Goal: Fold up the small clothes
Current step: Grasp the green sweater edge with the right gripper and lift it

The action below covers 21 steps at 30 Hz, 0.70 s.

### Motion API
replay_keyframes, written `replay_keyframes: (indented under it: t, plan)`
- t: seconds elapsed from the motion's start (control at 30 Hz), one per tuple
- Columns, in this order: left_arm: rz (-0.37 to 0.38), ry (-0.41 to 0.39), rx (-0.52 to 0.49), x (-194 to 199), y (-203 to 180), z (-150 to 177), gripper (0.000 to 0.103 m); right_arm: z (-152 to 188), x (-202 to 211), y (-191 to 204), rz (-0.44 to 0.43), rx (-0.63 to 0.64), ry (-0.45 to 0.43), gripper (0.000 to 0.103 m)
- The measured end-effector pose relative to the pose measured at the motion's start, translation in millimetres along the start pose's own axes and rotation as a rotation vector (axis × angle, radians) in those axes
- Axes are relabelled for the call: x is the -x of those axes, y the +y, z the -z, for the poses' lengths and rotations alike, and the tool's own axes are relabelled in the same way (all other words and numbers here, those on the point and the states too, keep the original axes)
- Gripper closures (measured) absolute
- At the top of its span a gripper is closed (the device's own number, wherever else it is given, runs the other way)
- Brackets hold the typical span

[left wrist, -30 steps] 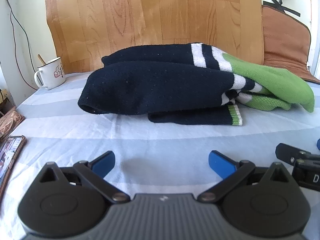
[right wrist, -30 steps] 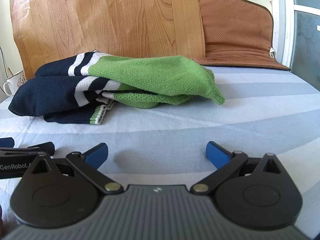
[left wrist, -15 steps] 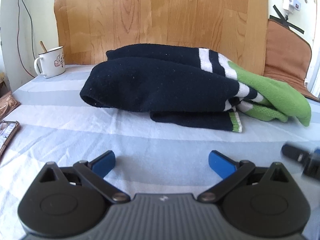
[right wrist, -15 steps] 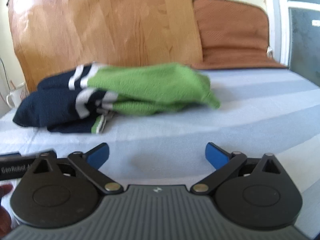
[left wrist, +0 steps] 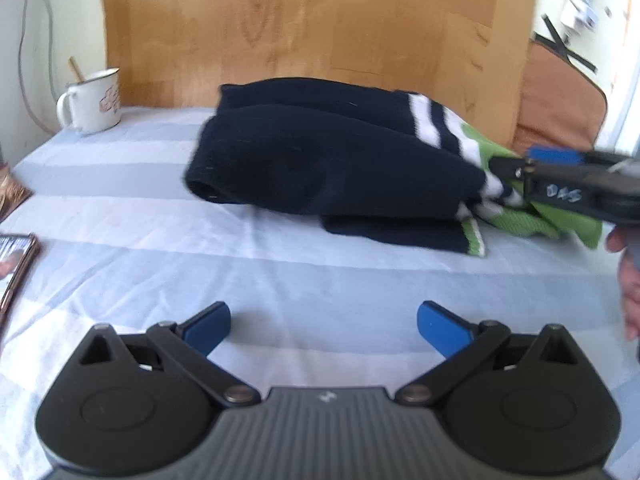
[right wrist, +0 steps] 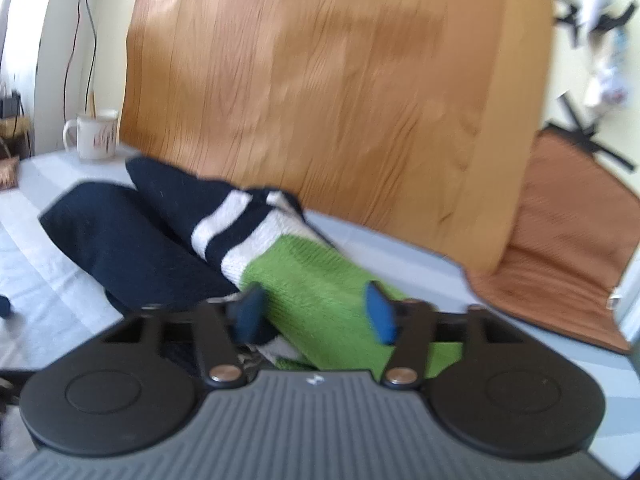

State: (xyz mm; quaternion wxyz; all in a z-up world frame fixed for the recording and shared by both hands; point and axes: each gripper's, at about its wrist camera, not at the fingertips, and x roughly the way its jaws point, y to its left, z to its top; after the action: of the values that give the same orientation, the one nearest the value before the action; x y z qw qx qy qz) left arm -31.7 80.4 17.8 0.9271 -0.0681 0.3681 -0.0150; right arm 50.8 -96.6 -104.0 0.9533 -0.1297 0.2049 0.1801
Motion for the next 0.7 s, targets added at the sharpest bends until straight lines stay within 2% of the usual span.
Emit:
replay_keyframes:
  t: [0.07, 0.13, 0.2, 0.27, 0.33, 0.4, 0.53, 0.63, 0.7]
  plan:
    - [0.005, 0.0, 0.02, 1, 9, -5, 0.0, -8, -10, -9, -0.019, -0.01, 0.005, 0.093]
    - [0.005, -0.01, 0.032, 2, 16, -12, 0.0, -23, -3, -26, 0.046, -0.045, -0.081, 0.094]
    - [-0.001, -0.031, 0.032, 4, 20, -20, 0.0, -41, 8, -59, 0.129, -0.155, -0.156, 0.094]
    - [0.001, -0.063, 0.024, 9, 22, -30, 0.0, -51, 19, -92, 0.177, -0.282, -0.194, 0.094]
    - [0.016, -0.11, 0.012, 16, 21, -44, 0.0, -53, 36, -112, 0.172, -0.337, -0.22, 0.094]
    - [0.033, -0.164, -0.012, 26, 16, -59, 0.0, -53, 56, -120, 0.106, -0.384, -0.243, 0.094]
    - [0.047, -0.274, -0.07, 49, 0, -87, 0.0, -69, 98, -105, 0.023, -0.379, -0.334, 0.098]
    - [0.058, -0.379, -0.078, 76, -4, -100, 0.0, -90, 120, -89, -0.196, -0.4, -0.34, 0.098]
    - [0.045, -0.428, -0.058, 92, 3, -104, 0.0, -100, 128, -58, -0.33, -0.305, -0.332, 0.098]
